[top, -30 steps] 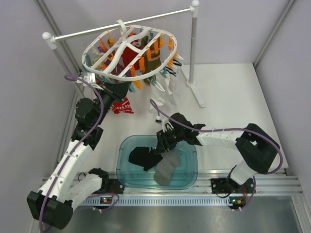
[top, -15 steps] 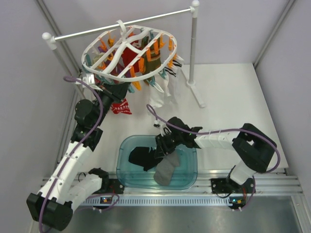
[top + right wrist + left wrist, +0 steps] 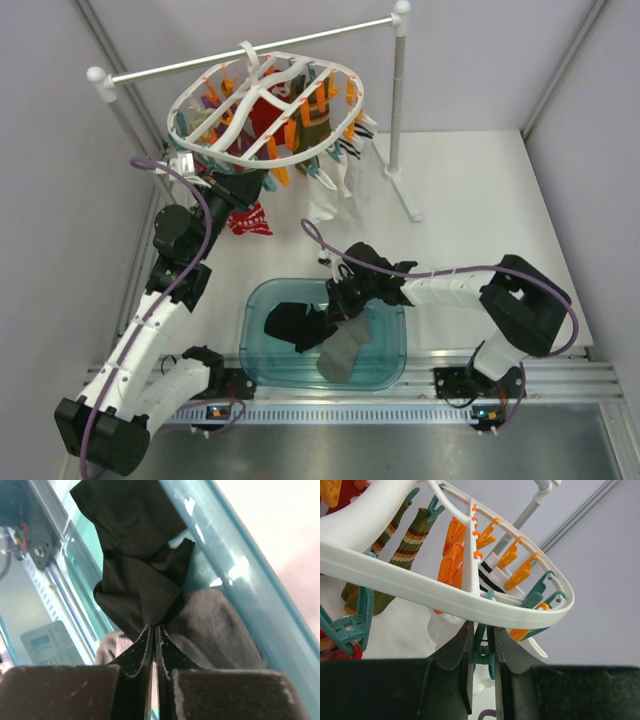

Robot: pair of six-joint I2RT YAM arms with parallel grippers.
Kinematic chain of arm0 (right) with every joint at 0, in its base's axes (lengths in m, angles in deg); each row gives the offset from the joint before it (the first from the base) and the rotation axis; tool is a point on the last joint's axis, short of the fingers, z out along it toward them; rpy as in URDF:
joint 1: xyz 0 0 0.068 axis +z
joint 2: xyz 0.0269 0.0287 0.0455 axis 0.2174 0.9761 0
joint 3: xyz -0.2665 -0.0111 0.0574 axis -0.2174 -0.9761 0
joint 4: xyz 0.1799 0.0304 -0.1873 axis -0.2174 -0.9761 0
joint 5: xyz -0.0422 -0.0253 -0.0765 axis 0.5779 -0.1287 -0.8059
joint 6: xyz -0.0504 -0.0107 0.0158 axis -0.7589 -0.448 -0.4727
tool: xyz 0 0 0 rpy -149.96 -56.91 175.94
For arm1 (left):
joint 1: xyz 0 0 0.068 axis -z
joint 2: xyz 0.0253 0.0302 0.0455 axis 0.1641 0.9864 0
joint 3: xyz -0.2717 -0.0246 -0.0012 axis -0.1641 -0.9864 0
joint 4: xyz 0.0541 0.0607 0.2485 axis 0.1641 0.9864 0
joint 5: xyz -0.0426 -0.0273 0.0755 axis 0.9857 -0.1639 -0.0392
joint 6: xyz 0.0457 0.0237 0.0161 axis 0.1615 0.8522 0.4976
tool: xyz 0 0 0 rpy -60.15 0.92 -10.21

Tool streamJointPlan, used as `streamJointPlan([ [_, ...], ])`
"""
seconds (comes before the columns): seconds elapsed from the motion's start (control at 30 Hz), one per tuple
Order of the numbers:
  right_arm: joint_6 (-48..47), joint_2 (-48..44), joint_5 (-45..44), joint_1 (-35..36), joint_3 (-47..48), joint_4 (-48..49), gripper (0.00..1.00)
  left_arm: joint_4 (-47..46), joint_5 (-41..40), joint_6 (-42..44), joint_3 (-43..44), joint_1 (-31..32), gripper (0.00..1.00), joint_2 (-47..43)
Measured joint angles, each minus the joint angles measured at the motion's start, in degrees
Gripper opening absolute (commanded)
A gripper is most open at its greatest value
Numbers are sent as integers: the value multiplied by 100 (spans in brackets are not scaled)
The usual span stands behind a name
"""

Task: Clip the socks to the hanger
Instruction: Pick up the sock from the bin, then clamp the sock onto the hanger.

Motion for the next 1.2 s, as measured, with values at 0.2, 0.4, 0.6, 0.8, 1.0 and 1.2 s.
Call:
streamJointPlan([
  [0.2, -597, -643, -293, 0, 522, -758, 0, 2, 26, 0, -4, 0, 0, 0],
  [0.4, -1386, -1165, -592, -2, 1364, -1093, 0, 11, 68, 28, -4, -4, 0, 0],
  [0.6, -2129, -1305, -960, -4, 2164, -1399, 0, 39, 164, 94, -4, -4, 0, 0],
  [0.8, -3202, -1300, -1097, -7, 3023, -1480, 0, 72, 319, 116, -2, -4, 0, 2],
  [1.0, -4664, -981, -1067, -48, 3864, -1648, 0, 133, 433, 232, 13, -7, 0, 42],
  [1.2, -5628, -286, -879, -107, 4695, -2006, 0, 146, 476, 284, 20, -7, 0, 50],
])
